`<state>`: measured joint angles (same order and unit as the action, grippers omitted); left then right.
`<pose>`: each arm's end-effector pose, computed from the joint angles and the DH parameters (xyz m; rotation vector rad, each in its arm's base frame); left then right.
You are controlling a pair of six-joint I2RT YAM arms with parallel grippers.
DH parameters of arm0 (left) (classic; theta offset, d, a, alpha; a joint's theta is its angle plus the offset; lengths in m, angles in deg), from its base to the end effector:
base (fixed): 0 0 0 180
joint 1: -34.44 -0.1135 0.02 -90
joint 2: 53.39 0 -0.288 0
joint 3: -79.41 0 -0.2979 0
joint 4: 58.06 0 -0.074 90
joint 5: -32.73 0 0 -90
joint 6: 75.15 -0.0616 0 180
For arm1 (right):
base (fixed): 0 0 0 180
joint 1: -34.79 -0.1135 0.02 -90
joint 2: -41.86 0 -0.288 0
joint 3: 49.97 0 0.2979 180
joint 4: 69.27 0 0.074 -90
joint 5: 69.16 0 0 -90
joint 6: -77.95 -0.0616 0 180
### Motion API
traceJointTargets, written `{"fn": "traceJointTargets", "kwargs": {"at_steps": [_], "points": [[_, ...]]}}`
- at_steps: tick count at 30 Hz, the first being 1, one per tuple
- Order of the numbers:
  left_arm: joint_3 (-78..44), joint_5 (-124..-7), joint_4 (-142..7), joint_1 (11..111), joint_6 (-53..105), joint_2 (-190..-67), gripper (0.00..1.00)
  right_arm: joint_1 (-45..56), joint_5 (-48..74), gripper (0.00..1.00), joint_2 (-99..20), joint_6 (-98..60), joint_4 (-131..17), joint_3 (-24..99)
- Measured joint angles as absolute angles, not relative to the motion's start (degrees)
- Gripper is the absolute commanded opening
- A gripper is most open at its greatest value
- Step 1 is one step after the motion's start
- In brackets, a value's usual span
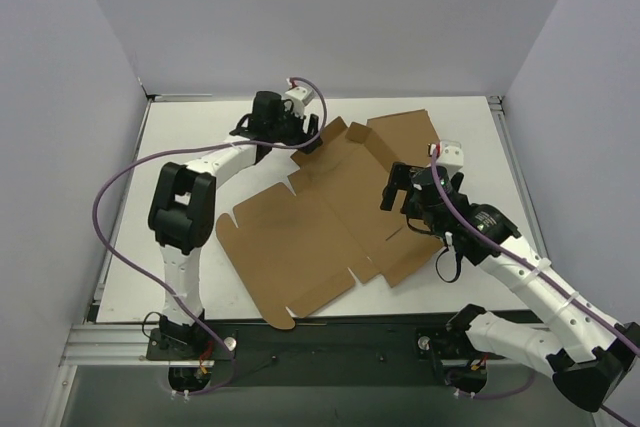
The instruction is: Fold the paper box
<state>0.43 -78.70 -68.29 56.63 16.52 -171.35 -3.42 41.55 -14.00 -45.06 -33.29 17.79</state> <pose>0.5071 -0.2312 0.2211 0.6001 1.9812 -0.6404 0.2257 0.1499 0.3596 0.1443 1.9850 0.4526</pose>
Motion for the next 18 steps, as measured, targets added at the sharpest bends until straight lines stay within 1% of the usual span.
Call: {"fn": "traceJointTargets", "kwargs": {"at_steps": [5,7,8,10,11,12,14,15,16,18], "points": [[6.6,-78.7,-73.6,56.8,12.2,-176.7,0.81,-3.0,36.8,0.93,-14.2,-45.0,-34.0,17.8],[8.8,-78.8,-74.6,57.0,10.7,-178.4,0.81,-2.7,35.3,0.91,-14.2,-45.0,-34.2,17.8],[9.7,-78.9,-75.0,57.2,9.9,-179.1,0.79,-2.7,34.9,0.91,-14.2,-45.1,-34.3,17.7],[11.2,-79.7,-75.4,57.7,8.7,-180.4,0.63,-2.7,34.2,0.9,-13.5,-45.4,-34.6,17.0],[11.9,-80.3,-75.7,58.1,8.2,-180.9,0.51,-2.7,34.0,0.9,-13.1,-45.8,-34.6,16.5],[12.6,-80.8,-75.8,58.6,7.7,-181.5,0.34,-2.7,33.8,0.9,-12.6,-46.5,-34.6,16.0],[13.1,-81.6,-75.9,59.6,7.0,-182.2,0.18,-2.6,33.8,0.9,-11.5,-48.1,-34.5,14.9],[13.0,-81.8,-75.9,60.0,6.6,-182.3,0.05,-2.6,33.7,0.9,-11.0,-49.2,-34.4,14.5],[12.8,-81.8,-75.7,60.3,6.5,-182.3,0.01,-2.5,33.5,0.9,-10.6,-50.3,-34.2,14.2],[10.6,-81.9,-73.3,60.8,5.7,-181.8,0.0,-2.4,33.3,0.9,-10.3,-52.5,-34.3,14.1]]}}
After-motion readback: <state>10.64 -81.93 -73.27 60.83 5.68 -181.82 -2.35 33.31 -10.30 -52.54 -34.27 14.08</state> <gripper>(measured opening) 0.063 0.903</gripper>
